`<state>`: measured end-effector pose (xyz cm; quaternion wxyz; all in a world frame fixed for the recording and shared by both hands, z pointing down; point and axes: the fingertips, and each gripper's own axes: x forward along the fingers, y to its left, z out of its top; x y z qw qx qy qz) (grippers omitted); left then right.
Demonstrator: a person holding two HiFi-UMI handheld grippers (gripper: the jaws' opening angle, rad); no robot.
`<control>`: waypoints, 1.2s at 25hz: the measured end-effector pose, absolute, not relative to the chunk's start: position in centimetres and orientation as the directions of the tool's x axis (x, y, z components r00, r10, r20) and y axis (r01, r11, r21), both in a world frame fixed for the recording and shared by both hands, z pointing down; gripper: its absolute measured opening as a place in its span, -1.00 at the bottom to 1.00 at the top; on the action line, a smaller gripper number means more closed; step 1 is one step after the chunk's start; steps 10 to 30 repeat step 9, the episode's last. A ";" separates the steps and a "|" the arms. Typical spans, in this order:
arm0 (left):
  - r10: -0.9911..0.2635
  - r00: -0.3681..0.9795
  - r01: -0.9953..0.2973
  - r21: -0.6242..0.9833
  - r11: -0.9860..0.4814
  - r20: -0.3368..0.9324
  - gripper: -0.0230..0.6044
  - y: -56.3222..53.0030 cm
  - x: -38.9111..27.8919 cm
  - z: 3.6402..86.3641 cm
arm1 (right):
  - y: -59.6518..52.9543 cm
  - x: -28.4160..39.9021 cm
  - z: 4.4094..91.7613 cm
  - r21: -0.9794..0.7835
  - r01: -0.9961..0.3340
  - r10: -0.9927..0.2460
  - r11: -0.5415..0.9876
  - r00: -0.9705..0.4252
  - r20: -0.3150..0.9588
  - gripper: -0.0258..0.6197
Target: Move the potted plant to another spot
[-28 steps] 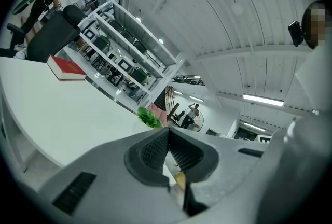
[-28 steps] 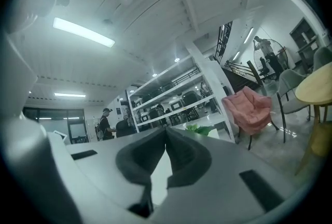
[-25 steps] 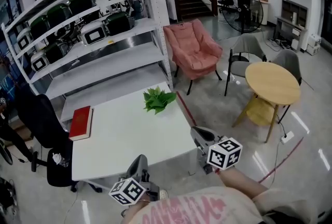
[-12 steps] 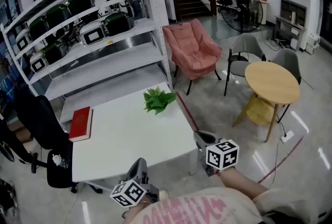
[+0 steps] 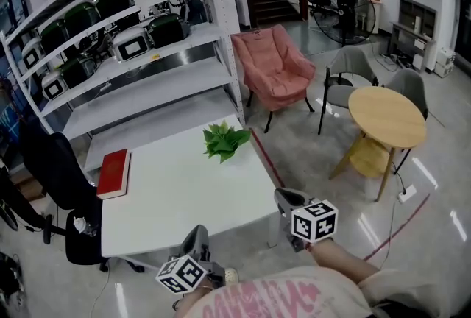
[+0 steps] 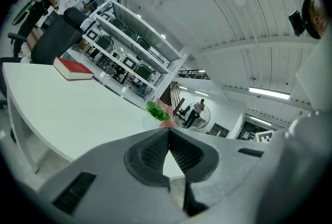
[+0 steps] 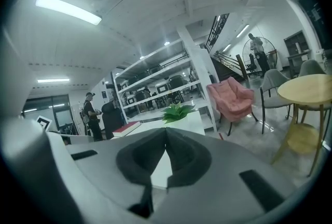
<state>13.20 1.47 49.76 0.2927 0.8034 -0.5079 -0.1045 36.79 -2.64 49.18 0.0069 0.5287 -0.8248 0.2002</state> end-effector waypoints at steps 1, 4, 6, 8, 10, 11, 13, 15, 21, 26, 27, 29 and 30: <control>-0.878 0.460 -0.756 0.577 -0.309 0.132 -0.92 1.5 13.1 49.9 | -2.7 36.7 49.3 -0.324 -0.874 -0.868 0.361 -0.442 0.226 -0.90; -0.879 0.455 -0.757 0.581 -0.298 0.141 -0.92 1.6 13.0 50.1 | -2.6 36.6 49.6 -0.324 -0.873 -0.863 0.364 -0.447 0.235 -0.90; -0.880 0.454 -0.757 0.583 -0.296 0.143 -0.92 1.5 13.0 50.2 | -2.7 36.6 49.8 -0.326 -0.872 -0.862 0.364 -0.449 0.237 -0.90; -0.880 0.453 -0.758 0.582 -0.295 0.143 -0.92 1.4 13.2 50.3 | -2.8 36.7 49.9 -0.327 -0.872 -0.861 0.364 -0.449 0.239 -0.90; -0.880 0.453 -0.759 0.581 -0.296 0.143 -0.92 1.3 13.3 50.3 | -2.9 36.8 50.0 -0.328 -0.872 -0.860 0.364 -0.450 0.240 -0.90; -0.880 0.453 -0.759 0.581 -0.296 0.143 -0.92 1.3 13.3 50.3 | -2.9 36.8 50.0 -0.328 -0.872 -0.860 0.364 -0.450 0.240 -0.90; -0.880 0.453 -0.759 0.581 -0.296 0.143 -0.92 1.3 13.3 50.3 | -2.9 36.8 50.0 -0.328 -0.872 -0.860 0.364 -0.450 0.240 -0.90; -0.880 0.453 -0.759 0.581 -0.296 0.143 -0.92 1.3 13.3 50.3 | -2.9 36.8 50.0 -0.328 -0.872 -0.860 0.364 -0.450 0.240 -0.90; -0.880 0.453 -0.759 0.581 -0.296 0.143 -0.92 1.3 13.3 50.3 | -2.9 36.8 50.0 -0.328 -0.872 -0.860 0.364 -0.450 0.240 -0.90; -0.880 0.453 -0.759 0.581 -0.296 0.143 -0.92 1.3 13.3 50.3 | -2.9 36.8 50.0 -0.328 -0.872 -0.860 0.364 -0.450 0.240 -0.90; -0.880 0.453 -0.759 0.581 -0.296 0.143 -0.92 1.3 13.3 50.3 | -2.9 36.8 50.0 -0.328 -0.872 -0.860 0.364 -0.450 0.240 -0.90; -0.880 0.453 -0.759 0.581 -0.296 0.143 -0.92 1.3 13.3 50.3 | -2.9 36.8 50.0 -0.328 -0.872 -0.860 0.364 -0.450 0.240 -0.90; -0.880 0.453 -0.759 0.581 -0.296 0.143 -0.92 1.3 13.3 50.3 | -2.9 36.8 50.0 -0.328 -0.872 -0.860 0.364 -0.450 0.240 -0.90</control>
